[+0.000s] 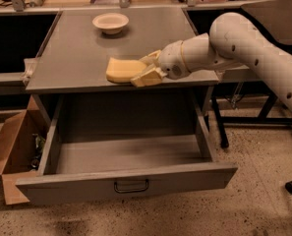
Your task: Place sponge into top drawer
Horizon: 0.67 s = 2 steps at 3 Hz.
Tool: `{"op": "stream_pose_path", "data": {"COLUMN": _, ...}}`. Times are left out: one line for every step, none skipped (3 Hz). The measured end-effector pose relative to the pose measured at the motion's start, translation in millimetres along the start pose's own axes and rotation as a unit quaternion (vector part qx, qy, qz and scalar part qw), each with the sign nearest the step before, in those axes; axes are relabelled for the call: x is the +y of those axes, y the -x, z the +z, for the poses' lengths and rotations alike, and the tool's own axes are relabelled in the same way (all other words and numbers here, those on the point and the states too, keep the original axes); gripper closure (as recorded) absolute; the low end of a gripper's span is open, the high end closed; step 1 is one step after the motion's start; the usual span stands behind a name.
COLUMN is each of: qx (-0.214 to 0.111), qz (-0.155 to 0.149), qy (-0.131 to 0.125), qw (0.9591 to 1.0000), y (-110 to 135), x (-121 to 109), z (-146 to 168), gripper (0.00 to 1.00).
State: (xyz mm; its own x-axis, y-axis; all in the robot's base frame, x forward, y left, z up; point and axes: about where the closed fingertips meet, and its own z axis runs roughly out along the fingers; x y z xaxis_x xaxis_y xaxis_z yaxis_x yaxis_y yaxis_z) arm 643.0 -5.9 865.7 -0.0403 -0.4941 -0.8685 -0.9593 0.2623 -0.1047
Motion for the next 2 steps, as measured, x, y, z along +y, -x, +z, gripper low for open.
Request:
{"op": "stream_pose_path", "data": {"qx": 0.031, "qz": -0.029, "qy": 0.02, "qw": 0.9989, "y": -14.7, "x": 51.8, "z": -3.8, "gripper": 1.0}}
{"op": "stream_pose_path", "data": {"qx": 0.057, "qz": -0.023, "qy": 0.031, "qw": 0.9976, "y": -47.4, "x": 102.4, "z": -4.7, "gripper": 1.0}}
